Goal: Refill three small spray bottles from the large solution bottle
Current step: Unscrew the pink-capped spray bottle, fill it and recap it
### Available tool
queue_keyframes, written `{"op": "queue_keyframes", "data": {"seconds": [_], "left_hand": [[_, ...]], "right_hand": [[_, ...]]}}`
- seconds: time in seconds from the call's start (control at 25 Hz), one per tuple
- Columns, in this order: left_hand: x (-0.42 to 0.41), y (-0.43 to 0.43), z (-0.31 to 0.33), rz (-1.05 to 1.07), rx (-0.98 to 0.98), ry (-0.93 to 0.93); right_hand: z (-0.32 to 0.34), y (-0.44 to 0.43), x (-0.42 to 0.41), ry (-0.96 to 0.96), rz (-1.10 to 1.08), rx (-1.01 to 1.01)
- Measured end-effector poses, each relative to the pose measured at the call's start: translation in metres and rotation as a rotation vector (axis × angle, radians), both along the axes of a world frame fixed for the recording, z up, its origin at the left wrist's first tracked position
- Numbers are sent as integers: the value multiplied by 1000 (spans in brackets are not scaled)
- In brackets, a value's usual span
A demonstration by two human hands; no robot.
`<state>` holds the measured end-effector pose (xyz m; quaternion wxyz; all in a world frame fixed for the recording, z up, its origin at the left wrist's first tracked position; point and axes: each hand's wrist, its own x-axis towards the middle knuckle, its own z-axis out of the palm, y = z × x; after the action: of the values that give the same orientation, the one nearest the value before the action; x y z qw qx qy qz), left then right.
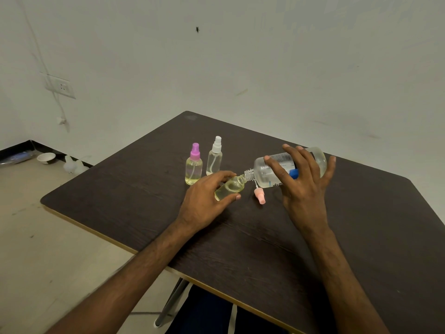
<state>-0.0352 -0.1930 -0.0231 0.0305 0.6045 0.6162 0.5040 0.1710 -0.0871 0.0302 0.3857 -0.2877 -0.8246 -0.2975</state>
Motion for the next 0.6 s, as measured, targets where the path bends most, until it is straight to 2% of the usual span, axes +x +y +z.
{"op": "queue_keyframes", "data": {"seconds": [0.6], "left_hand": [[-1,1,0,7,8,-9]], "right_hand": [[4,2,-2,-25,-1,20]]}}
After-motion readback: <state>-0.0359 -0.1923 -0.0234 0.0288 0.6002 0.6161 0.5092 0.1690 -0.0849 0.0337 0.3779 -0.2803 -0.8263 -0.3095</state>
